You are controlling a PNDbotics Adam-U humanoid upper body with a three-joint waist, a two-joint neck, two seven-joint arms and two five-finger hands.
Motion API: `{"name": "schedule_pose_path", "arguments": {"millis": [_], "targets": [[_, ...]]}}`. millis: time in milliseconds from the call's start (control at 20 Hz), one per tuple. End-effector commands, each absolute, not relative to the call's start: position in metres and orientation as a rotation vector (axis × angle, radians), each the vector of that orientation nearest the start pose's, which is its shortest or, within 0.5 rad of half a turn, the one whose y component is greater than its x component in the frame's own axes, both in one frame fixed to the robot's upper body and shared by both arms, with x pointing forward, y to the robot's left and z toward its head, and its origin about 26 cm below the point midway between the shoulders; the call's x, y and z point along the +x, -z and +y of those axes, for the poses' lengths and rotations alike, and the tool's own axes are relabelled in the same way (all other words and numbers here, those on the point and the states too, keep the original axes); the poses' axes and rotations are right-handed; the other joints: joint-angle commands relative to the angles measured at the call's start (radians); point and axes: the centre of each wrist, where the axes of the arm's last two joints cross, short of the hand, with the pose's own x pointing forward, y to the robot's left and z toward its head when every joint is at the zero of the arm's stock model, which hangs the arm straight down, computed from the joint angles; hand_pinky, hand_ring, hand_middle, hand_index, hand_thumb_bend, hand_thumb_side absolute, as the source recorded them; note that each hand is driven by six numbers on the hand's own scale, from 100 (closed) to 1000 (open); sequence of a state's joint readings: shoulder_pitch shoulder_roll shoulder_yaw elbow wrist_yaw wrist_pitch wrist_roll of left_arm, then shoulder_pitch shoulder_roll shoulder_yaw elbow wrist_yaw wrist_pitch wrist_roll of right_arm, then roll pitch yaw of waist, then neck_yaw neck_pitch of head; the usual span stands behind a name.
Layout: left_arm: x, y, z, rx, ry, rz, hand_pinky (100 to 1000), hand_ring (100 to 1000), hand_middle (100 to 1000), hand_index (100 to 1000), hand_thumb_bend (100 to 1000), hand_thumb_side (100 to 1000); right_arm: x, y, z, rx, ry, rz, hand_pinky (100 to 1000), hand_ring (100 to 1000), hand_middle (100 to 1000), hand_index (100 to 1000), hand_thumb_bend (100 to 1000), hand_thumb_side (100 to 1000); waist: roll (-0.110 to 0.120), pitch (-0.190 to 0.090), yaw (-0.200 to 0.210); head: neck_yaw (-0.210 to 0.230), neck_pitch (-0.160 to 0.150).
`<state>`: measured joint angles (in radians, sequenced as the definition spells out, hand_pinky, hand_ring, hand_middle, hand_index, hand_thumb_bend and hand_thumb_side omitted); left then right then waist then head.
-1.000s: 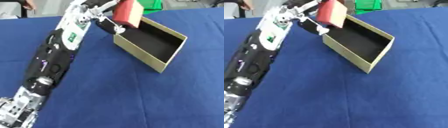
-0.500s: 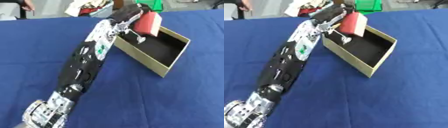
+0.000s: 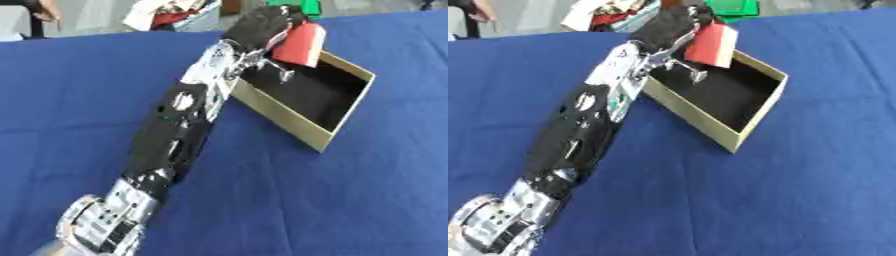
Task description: Pick up objects on the table and place them in the box.
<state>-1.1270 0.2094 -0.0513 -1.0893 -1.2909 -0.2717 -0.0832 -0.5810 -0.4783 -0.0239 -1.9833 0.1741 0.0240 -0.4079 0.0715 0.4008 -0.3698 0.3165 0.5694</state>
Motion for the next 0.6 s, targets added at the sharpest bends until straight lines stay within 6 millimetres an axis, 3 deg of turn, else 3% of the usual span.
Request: {"name": "schedule_pose_path", "arguments": {"millis": [50, 350, 600], "targets": [[0.4695, -0.3015, 0.1542, -1.695, -1.787, 2.360, 800, 833, 842, 916, 758, 559, 0.3069, -0.3031, -0.2608, 0.866, 0.098, 3.445, 791, 782, 779, 807, 100, 942, -0.006, -0.020, 0.000, 0.000, -0.010], [0.4722, -0.2925, 0.1563, -1.754, -1.854, 2.202, 832, 867, 892, 969, 881, 642, 0.3067, -0.3009, -0.2638, 0.890, 0.086, 3.446, 791, 782, 780, 807, 100, 941, -0.008, -0.024, 0.014, -0.008, 0.000], [0.4704, -0.2956, 0.1585, -1.812, -1.723, 2.278, 809, 861, 882, 962, 871, 584, 0.3067, -0.2998, -0.2640, 0.890, 0.083, 3.450, 792, 782, 780, 807, 100, 941, -0.010, -0.027, 0.019, -0.009, 0.007]]}}
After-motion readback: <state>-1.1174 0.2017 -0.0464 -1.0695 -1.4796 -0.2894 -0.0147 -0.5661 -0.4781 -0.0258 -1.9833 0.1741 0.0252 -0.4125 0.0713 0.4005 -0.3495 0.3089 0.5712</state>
